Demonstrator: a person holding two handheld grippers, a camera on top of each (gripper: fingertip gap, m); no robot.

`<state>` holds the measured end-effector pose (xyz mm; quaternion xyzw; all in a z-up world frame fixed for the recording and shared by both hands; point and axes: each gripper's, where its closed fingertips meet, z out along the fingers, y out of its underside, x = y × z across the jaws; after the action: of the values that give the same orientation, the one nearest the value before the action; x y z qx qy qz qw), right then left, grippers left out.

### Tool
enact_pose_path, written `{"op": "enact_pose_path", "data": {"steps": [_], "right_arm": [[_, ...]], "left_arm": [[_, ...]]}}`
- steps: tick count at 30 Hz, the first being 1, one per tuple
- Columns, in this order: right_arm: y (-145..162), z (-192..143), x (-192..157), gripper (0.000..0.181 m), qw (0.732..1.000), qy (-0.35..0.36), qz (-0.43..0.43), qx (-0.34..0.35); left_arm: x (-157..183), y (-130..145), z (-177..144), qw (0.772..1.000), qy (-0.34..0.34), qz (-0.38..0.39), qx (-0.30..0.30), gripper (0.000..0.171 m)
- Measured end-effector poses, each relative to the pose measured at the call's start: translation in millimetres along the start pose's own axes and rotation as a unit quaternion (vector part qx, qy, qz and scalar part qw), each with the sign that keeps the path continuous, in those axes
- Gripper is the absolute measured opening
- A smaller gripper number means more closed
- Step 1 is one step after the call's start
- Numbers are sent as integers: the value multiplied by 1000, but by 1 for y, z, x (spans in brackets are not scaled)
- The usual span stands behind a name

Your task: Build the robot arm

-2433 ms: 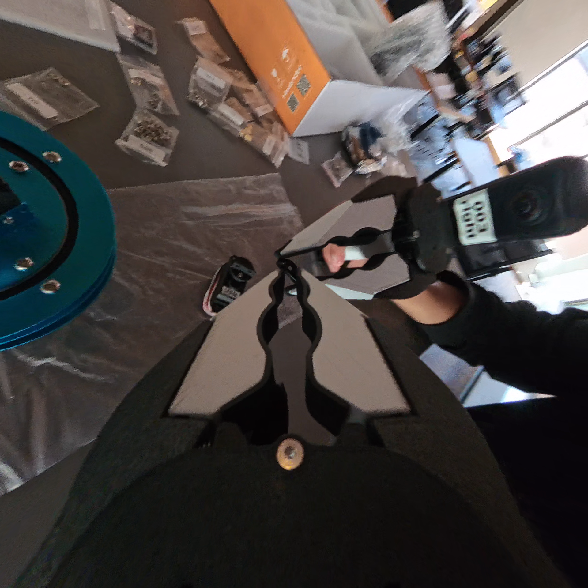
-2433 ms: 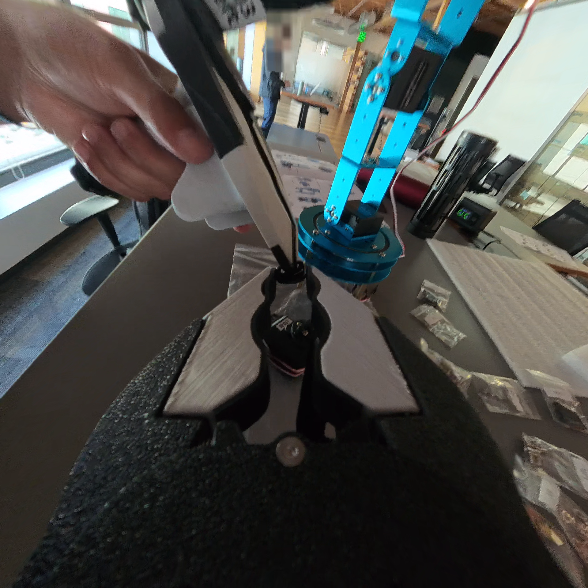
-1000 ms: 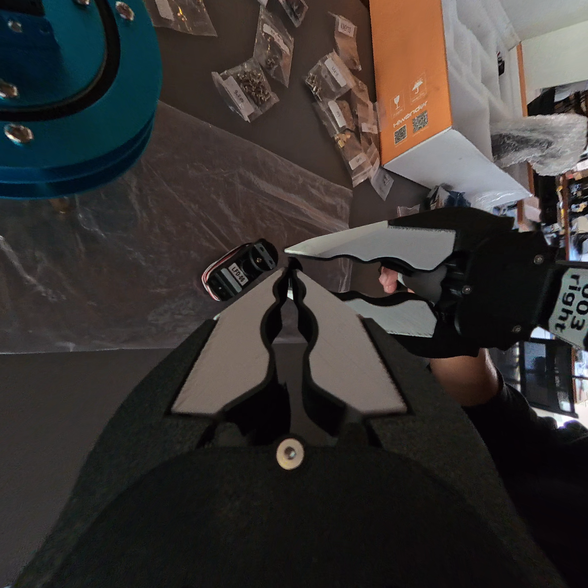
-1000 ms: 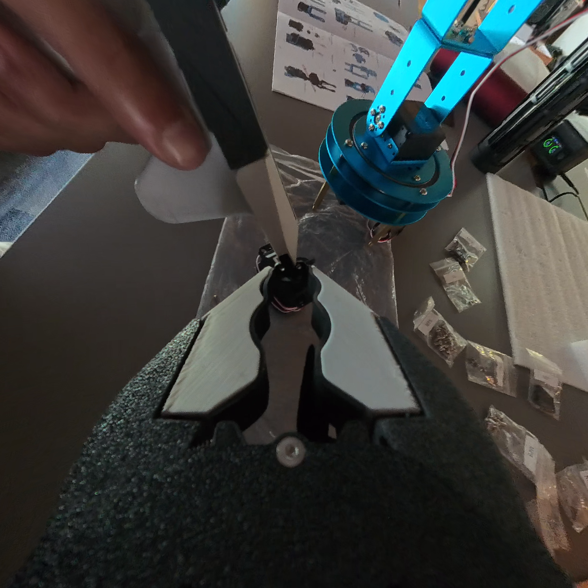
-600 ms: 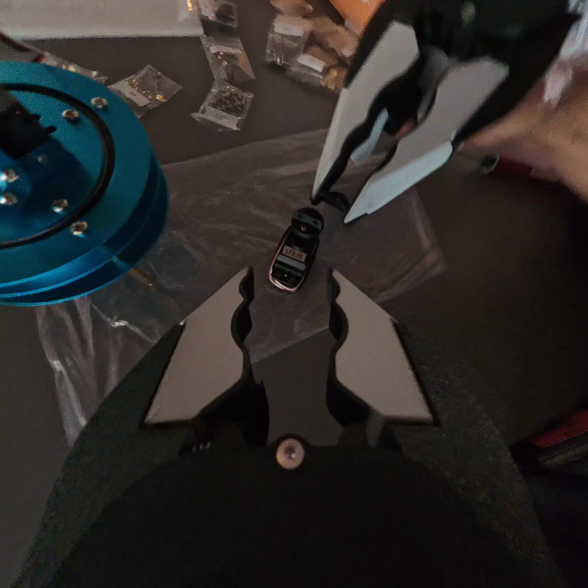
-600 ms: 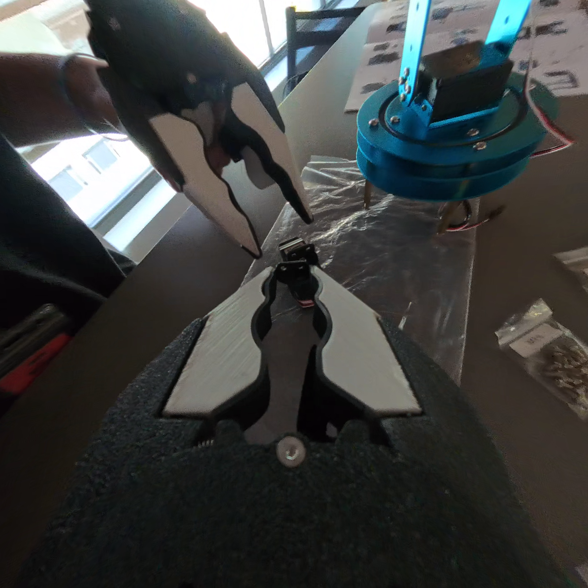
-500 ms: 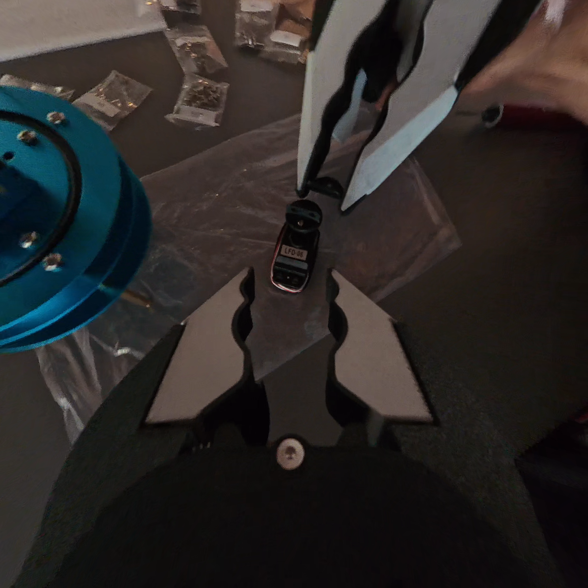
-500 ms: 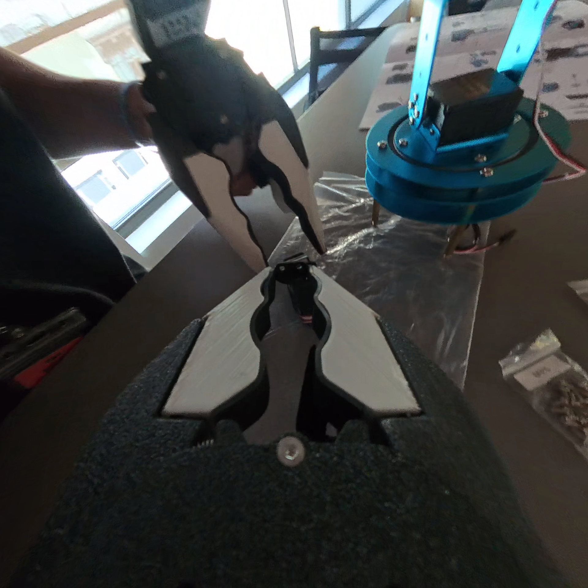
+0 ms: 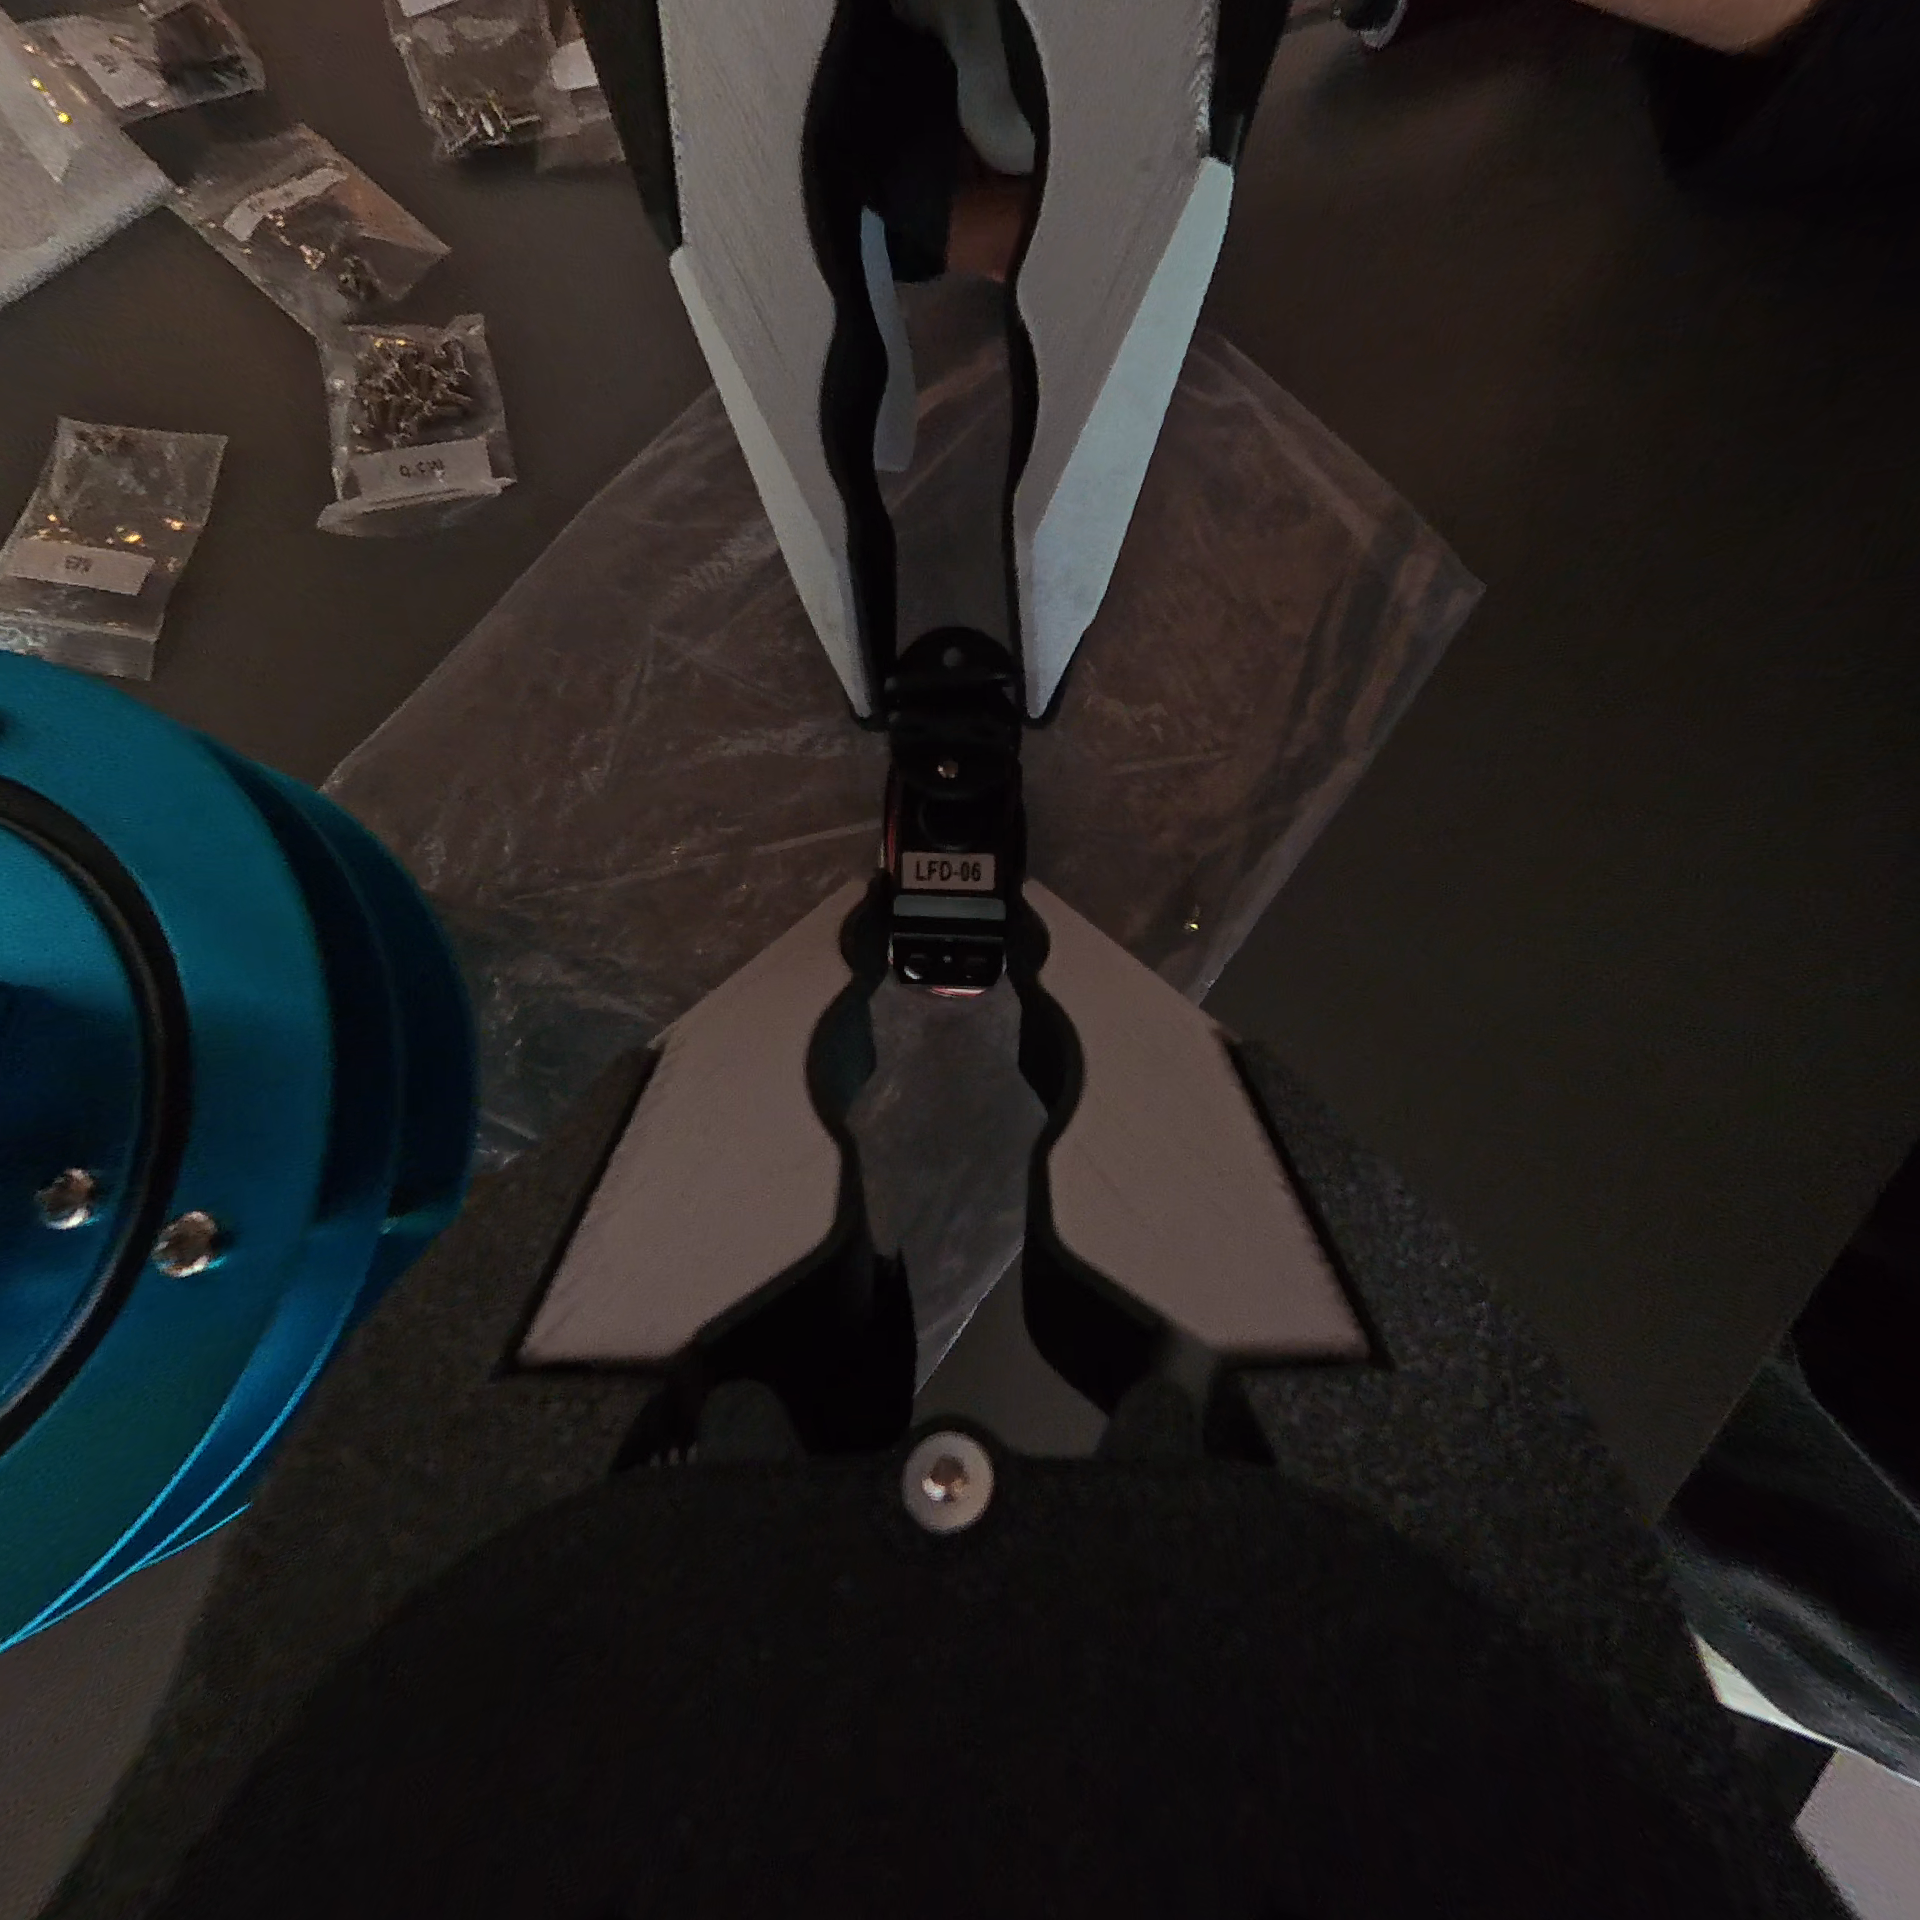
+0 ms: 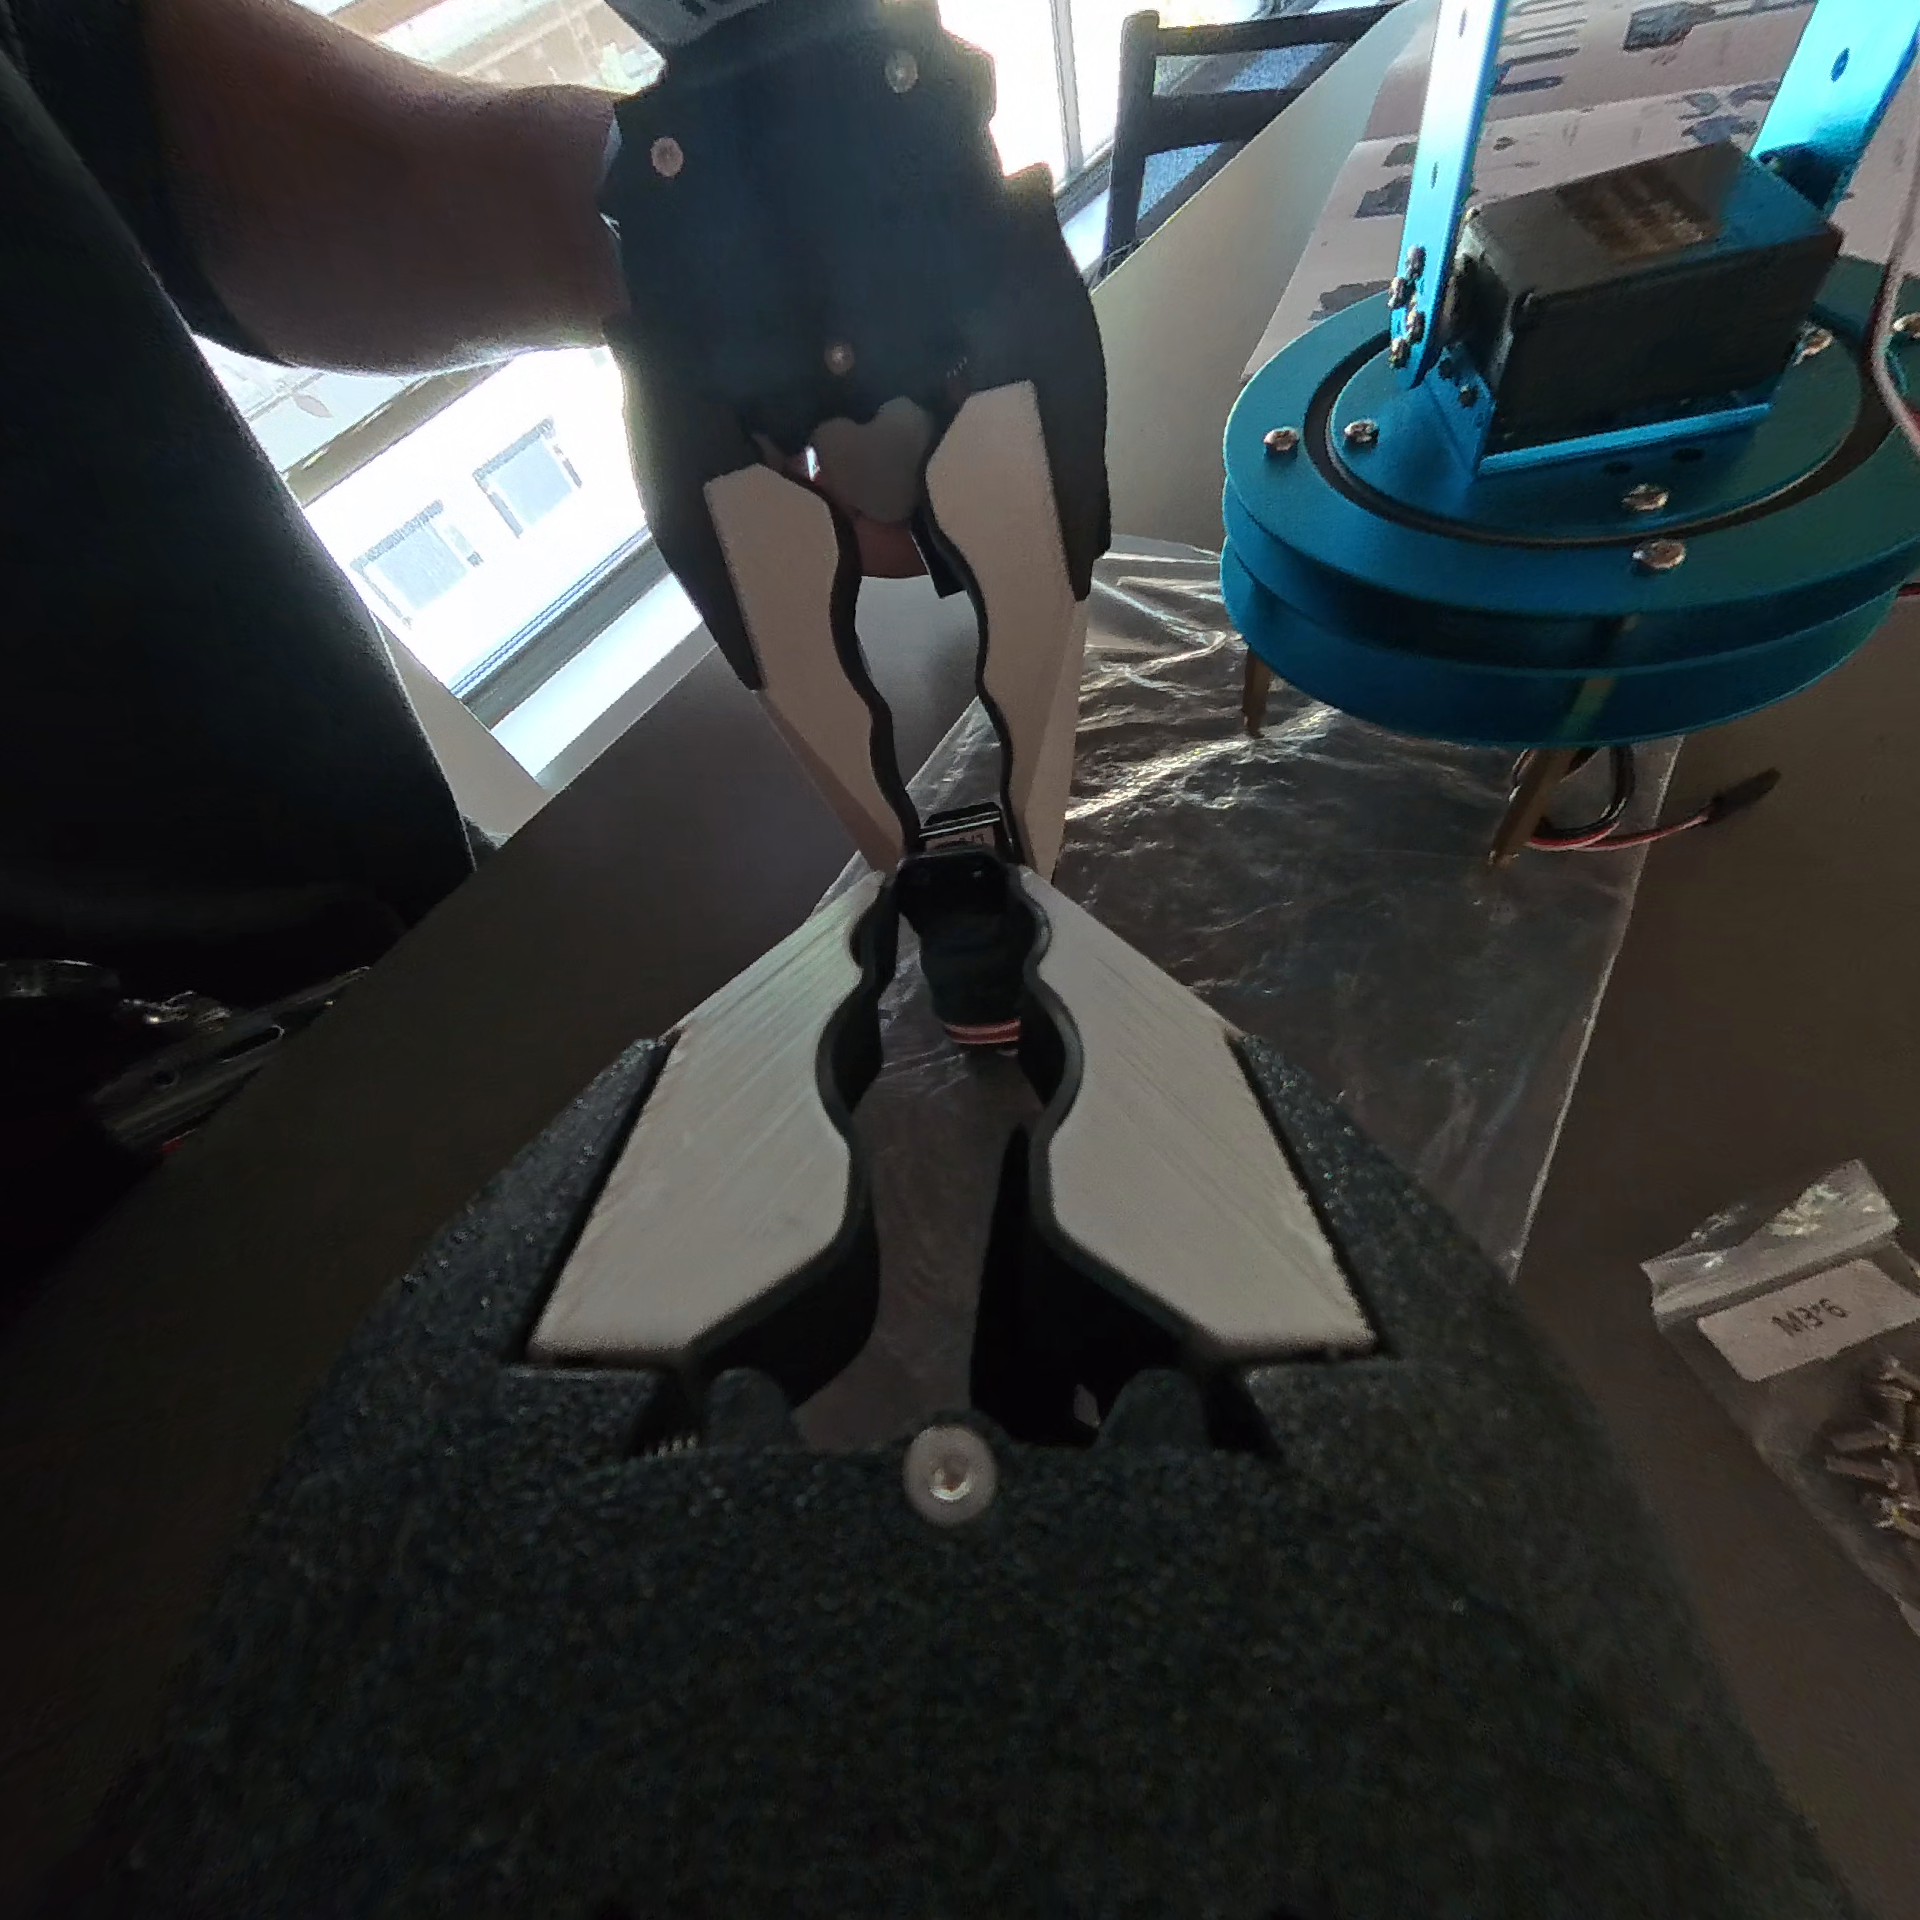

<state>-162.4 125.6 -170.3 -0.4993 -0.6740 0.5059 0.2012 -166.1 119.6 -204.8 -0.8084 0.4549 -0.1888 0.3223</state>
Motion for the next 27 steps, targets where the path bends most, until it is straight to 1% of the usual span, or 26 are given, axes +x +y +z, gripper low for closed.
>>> {"op": "enact_pose_path", "data": {"steps": [9,20,23,27], "right_arm": [[0,3,1,20,998,43,-45,-5],[0,2,0,22,997,51,-61,-13],[2,0,2,26,996,60,-64,-21],[-3,-7,0,27,995,66,-76,-5]], "left_arm": [[0,0,0,1000,-17,-12,12,21],[0,0,1,1000,-13,-8,7,21],[0,0,1,1000,-14,-9,8,21],[0,0,1,1000,-15,-8,7,21]]}}
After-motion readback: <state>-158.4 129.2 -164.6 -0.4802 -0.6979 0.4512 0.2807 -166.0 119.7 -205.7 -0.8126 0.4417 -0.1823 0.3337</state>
